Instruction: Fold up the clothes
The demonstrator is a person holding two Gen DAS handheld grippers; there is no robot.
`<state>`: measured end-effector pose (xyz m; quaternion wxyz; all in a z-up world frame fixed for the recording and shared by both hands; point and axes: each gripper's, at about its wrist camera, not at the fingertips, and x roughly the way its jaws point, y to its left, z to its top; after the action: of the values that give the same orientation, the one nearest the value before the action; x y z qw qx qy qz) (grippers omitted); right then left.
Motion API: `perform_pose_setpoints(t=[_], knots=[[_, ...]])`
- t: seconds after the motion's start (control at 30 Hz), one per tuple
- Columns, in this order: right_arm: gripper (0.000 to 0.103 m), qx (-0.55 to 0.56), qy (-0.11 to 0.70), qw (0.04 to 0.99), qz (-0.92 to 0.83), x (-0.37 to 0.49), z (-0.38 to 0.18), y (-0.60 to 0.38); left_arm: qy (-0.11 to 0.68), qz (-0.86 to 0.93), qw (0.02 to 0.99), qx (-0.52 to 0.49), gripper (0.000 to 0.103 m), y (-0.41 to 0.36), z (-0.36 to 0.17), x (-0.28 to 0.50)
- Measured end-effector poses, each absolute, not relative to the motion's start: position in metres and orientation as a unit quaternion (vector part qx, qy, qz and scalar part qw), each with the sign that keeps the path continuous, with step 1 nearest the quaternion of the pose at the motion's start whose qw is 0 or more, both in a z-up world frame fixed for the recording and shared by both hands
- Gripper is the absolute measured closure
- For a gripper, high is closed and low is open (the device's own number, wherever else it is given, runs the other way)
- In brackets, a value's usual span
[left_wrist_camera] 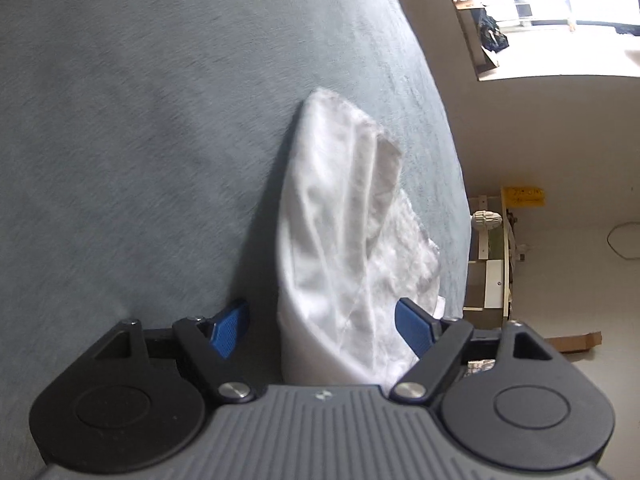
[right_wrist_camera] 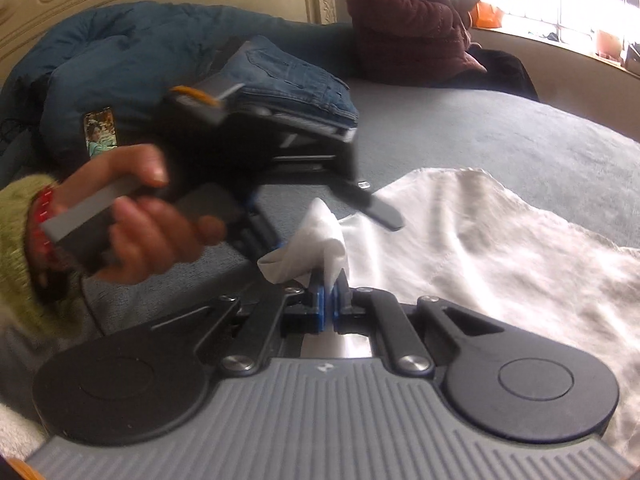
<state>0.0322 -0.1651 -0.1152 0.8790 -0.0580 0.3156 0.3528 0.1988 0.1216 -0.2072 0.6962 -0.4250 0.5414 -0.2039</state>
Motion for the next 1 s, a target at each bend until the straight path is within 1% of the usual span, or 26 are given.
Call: perform_pose_setpoints(t=[0.1,0.17,0.23,0.27,0.33,0.37,0.4,0.43,0.47,0.53,0.67,0.83,1.0], knots=[[0.101,-0.058,0.311,0.88,0.354,0.032,-0.114,-0.172,0.542,-0.201,0.702,-0.415,0.029,0.118,-0.206,0.212],[0.101,-0.057,0.308,0.881,0.353,0.031,-0.113,-0.173,0.541,-0.2,0.71,-0.405,0.038,0.114,-0.205,0.22],[0.101,-0.055,0.306,0.882,0.353,0.033,-0.114,-0.172,0.54,-0.197,0.717,-0.394,0.05,0.11,-0.204,0.229],[0.101,-0.054,0.305,0.883,0.353,0.033,-0.114,-0.172,0.54,-0.195,0.718,-0.393,0.054,0.108,-0.205,0.232],[0.101,-0.052,0.303,0.884,0.353,0.033,-0.113,-0.173,0.539,-0.189,0.722,-0.391,0.076,0.104,-0.205,0.238],[0.101,-0.052,0.303,0.884,0.352,0.033,-0.113,-0.174,0.54,-0.187,0.723,-0.388,0.08,0.102,-0.205,0.241],[0.101,-0.051,0.302,0.885,0.352,0.034,-0.114,-0.174,0.542,-0.184,0.724,-0.386,0.088,0.1,-0.206,0.242],[0.101,-0.051,0.301,0.885,0.351,0.034,-0.114,-0.175,0.543,-0.182,0.725,-0.382,0.094,0.097,-0.206,0.244],[0.101,-0.05,0.301,0.886,0.35,0.034,-0.114,-0.176,0.543,-0.179,0.729,-0.377,0.094,0.094,-0.205,0.245],[0.101,-0.048,0.299,0.887,0.348,0.034,-0.116,-0.179,0.539,-0.175,0.739,-0.364,0.097,0.089,-0.199,0.244],[0.101,-0.041,0.294,0.89,0.345,0.035,-0.117,-0.185,0.528,-0.168,0.761,-0.338,0.098,0.078,-0.179,0.24],[0.101,-0.024,0.285,0.896,0.34,0.032,-0.115,-0.198,0.523,-0.167,0.778,-0.305,0.098,0.061,-0.148,0.237],[0.101,0.003,0.263,0.907,0.327,0.027,-0.107,-0.218,0.518,-0.18,0.797,-0.253,0.098,0.024,-0.111,0.24]])
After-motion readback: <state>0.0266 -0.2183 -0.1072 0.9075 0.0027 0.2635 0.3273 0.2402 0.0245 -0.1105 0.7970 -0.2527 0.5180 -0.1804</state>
